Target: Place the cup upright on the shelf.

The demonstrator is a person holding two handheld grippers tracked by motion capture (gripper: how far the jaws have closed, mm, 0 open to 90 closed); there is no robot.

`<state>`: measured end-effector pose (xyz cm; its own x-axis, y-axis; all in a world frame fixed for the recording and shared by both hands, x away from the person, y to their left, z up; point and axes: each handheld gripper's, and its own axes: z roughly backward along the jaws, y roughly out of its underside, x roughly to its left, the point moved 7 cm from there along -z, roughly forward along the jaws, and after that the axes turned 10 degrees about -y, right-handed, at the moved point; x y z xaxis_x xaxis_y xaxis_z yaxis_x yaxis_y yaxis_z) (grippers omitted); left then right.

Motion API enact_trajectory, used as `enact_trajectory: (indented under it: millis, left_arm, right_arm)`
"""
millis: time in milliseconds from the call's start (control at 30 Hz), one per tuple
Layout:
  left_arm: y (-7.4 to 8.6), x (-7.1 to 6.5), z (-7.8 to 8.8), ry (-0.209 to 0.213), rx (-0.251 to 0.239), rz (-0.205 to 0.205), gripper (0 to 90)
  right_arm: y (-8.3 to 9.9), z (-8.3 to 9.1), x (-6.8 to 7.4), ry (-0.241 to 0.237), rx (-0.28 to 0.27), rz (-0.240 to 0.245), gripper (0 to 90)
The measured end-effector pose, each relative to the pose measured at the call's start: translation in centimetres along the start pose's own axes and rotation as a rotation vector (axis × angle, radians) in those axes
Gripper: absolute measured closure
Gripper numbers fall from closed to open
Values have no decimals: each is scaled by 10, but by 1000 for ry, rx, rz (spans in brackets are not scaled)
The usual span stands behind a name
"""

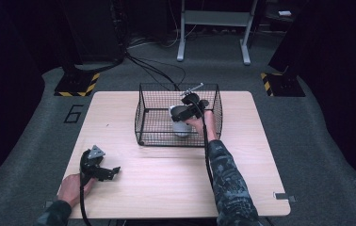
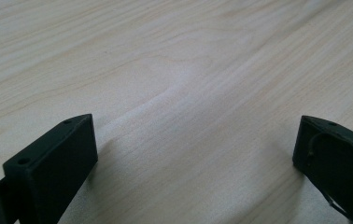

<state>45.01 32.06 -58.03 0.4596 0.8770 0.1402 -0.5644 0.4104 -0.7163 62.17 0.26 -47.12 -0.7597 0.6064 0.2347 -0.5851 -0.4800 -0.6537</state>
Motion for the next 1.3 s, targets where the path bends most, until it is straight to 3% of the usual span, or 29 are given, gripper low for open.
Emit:
enact_trajectory:
  millis: [833,1033,1167,1300]
  left_arm:
    - [0,0,0,-1,0,-1,0]
    - [0,0,0,0,-2,0,0]
    - [0,0,0,3,3,-2,0]
    - [0,0,0,3,3,-2,0]
  right_arm:
    - [5,-5,1,3,71,-9,52]
    - [8,-4,4,0,82,-36,43]
    - [7,-2,8,-25,68,-28,20]
    - [4,3,11,-18,52,-13,0]
